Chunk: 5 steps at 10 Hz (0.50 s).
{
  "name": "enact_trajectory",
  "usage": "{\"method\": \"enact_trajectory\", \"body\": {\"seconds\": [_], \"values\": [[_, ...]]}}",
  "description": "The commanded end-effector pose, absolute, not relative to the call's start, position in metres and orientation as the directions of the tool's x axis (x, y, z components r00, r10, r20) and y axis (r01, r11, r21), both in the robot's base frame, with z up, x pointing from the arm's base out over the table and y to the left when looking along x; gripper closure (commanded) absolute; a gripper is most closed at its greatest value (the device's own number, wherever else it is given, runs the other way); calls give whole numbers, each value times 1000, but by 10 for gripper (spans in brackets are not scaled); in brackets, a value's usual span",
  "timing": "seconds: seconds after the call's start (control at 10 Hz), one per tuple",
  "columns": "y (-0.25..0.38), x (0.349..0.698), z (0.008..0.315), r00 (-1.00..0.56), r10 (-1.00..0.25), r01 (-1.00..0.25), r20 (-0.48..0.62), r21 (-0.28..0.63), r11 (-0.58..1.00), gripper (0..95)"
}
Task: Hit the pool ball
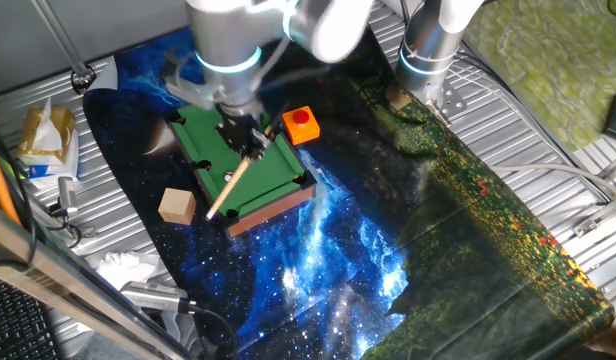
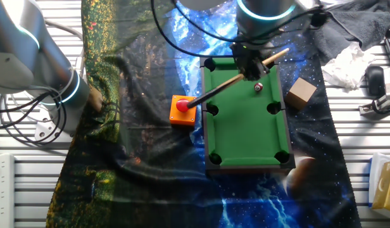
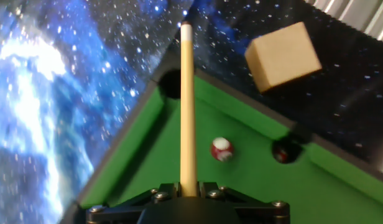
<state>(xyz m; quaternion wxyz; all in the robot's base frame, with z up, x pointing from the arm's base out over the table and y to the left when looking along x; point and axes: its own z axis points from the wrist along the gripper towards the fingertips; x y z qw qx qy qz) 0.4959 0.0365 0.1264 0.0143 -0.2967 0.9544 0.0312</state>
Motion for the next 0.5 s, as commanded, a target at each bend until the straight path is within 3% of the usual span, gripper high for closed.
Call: {"method": "enact_trajectory", "body": {"seconds": [0.1,0.5], "values": [[24,491,138,-821,-570,-568,27,59,821,950],[13,483,146,-818,-552,-546,160,84,834,950]]}}
